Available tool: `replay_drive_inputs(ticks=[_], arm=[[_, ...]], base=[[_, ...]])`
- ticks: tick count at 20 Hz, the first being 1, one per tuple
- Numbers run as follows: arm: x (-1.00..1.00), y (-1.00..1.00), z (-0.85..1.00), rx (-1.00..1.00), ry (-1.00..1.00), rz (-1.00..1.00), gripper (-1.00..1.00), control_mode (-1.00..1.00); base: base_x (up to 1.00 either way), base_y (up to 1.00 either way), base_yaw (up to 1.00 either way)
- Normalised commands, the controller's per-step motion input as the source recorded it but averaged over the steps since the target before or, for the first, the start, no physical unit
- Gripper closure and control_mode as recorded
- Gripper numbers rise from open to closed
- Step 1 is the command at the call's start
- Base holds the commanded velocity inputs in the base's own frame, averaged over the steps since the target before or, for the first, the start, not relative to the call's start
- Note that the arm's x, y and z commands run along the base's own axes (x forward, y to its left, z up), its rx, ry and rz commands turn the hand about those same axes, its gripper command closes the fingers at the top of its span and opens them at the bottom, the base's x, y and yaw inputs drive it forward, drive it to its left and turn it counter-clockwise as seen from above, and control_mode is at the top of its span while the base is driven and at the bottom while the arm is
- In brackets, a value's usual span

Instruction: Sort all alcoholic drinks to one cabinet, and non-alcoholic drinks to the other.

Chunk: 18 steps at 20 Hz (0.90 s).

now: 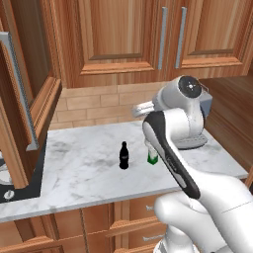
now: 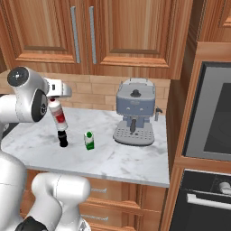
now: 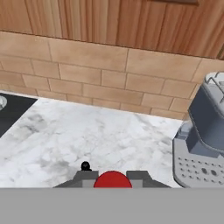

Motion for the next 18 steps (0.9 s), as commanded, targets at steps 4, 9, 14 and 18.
replay_drive_inputs(ticks=[4,9,14,18], arm=[[-0.48,0.0,0.44,0.06,0.0,0.0,1.0,-1.0],[-0.33,0.0,0.19,0.02,0.01,0.0,1.0,-1.0],[0.0,0.0,0.0,0.0,0.01,0.0,1.0,-1.0],[-0.3,0.0,0.0,0.0,-0.04,0.0,1.0,-1.0]], base=[[0.0,0.0,0.0],[0.0,0.0,0.0],[0.0,0.0,0.0],[0.0,0.0,0.0]])
